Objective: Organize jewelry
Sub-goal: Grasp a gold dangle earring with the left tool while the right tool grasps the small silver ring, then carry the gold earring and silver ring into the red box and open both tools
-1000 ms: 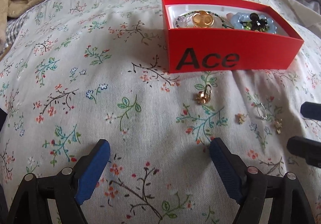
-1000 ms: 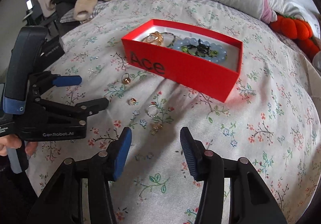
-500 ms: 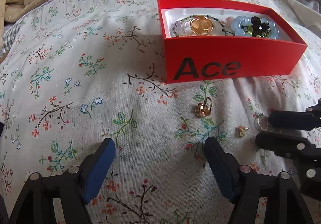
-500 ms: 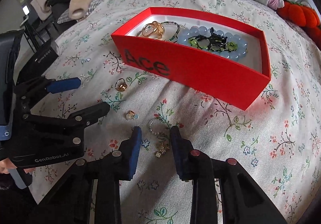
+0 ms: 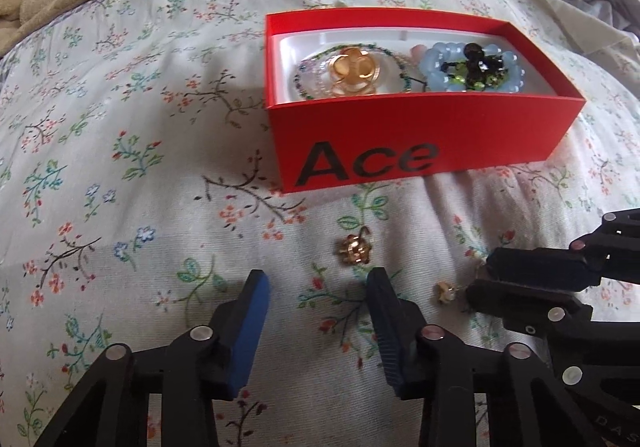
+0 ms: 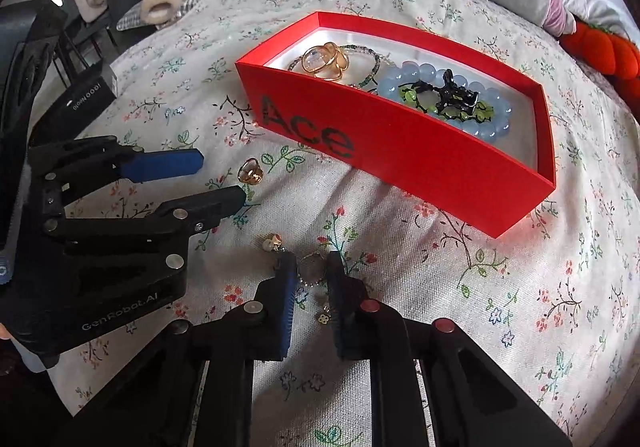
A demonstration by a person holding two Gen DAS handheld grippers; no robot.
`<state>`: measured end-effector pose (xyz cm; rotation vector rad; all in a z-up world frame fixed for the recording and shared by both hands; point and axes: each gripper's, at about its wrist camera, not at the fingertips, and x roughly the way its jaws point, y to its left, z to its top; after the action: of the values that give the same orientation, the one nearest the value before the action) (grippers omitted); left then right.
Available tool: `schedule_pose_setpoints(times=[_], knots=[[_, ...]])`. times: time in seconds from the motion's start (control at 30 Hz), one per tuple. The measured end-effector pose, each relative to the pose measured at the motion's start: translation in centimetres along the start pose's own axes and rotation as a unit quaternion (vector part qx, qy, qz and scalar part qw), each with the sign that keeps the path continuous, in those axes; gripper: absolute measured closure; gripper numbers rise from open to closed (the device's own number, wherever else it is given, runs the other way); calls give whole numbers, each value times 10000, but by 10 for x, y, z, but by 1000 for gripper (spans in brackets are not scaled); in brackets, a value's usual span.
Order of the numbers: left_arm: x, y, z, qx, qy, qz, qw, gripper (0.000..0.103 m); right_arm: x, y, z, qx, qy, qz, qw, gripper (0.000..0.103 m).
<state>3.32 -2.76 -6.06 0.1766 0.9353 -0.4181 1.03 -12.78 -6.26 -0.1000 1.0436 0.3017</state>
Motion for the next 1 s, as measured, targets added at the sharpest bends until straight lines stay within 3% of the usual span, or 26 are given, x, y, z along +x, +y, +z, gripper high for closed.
schedule_pose_setpoints(times=[0.2, 0.37, 0.73, 1.0], knots=[[6, -9, 7, 82, 26, -70, 9999, 72, -10, -9, 0, 142, -21, 76, 9999, 87], [10, -11, 11, 111, 99, -123, 9998, 91, -21, -17, 1, 222, -86, 124, 9996, 87], [5, -7, 16, -80, 245, -205, 9995, 91, -34, -39, 4, 552, -47, 186, 9983, 87], [-16, -3, 20, -149, 93, -246, 9995, 91, -45, -48, 4, 789, -116, 181, 9967, 87]])
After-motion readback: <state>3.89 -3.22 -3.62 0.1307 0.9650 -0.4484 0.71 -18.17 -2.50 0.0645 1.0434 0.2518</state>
